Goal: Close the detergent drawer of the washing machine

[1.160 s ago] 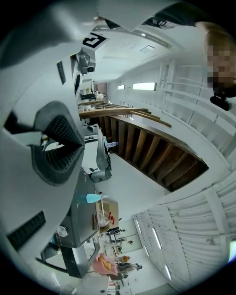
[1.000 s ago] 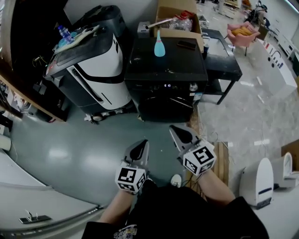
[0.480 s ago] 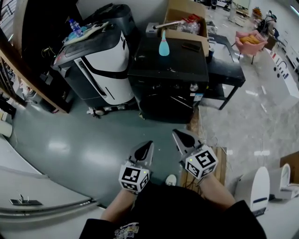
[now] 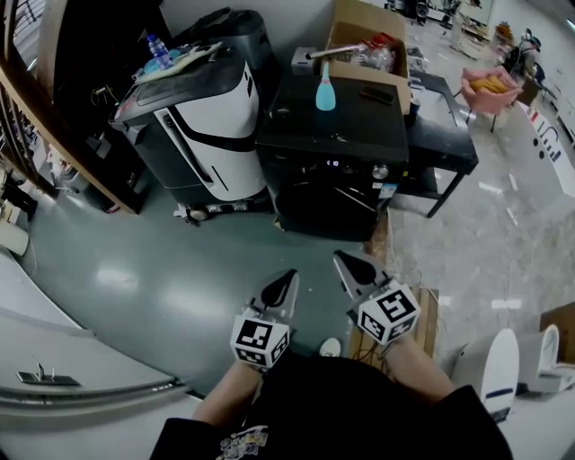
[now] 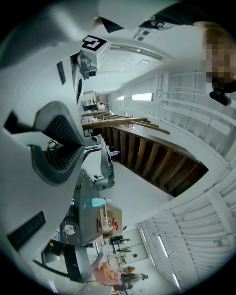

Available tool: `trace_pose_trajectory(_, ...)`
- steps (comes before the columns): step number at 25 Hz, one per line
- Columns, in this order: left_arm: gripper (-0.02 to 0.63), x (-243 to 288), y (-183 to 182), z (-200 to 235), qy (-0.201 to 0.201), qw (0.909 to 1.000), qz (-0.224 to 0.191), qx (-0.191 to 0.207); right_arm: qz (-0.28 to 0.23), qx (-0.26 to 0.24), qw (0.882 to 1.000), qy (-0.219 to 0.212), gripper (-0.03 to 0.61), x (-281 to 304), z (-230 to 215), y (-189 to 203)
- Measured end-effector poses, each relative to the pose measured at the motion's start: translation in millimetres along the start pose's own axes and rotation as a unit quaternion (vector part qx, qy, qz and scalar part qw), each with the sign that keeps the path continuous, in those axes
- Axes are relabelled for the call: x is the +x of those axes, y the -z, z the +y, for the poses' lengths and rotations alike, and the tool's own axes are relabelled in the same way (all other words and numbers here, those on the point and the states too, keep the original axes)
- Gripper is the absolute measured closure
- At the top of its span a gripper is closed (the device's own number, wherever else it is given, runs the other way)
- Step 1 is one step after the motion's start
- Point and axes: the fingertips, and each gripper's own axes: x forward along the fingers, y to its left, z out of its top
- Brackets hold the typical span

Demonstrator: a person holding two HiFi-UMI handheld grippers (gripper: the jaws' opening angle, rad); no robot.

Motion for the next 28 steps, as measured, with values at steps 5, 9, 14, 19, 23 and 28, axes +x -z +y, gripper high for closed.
trace_pose_trajectory(5, 0.611, -0.5, -1.8, 6.3, -0.006, 1.0000, -0.002, 0.000, 0.004, 0.003, 1.000, -0.005, 0.581, 6.4, 2.8, -1.5)
trace_pose_trajectory(9, 0.611, -0.3, -2.6, 10.0, -0.008, 1.0000, -0.002, 0.000, 0.002, 0.003, 1.000, -0.008, 0.581, 10.0, 2.5, 0.3)
trace_pose_trajectory(14, 0.611, 1.5, -2.1, 11.9, -0.010, 1.0000, -0.002, -0.001, 0.002, 0.007, 1.000, -0.007, 0.581, 12.2, 0.9, 0.8)
trace_pose_trajectory(19, 0.611, 2.6, -2.3, 13.2, -0.011, 0.9999, 0.000, -0.002, 0.000, 0.007, 1.000, -0.008, 0.581, 13.8, -0.8, 0.9)
trace_pose_trajectory(23, 0.611, 3.9, -1.3, 12.4, -0.011, 0.9999, 0.001, -0.002, 0.000, 0.010, 1.000, -0.007, 0.581, 12.9, -1.9, 2.5)
trace_pose_trajectory(28, 0.611, 6.3, -0.8, 11.2, -0.010, 0.9999, 0.000, -0.003, 0.001, 0.012, 1.000, -0.007, 0.581, 12.2, -3.2, 4.0)
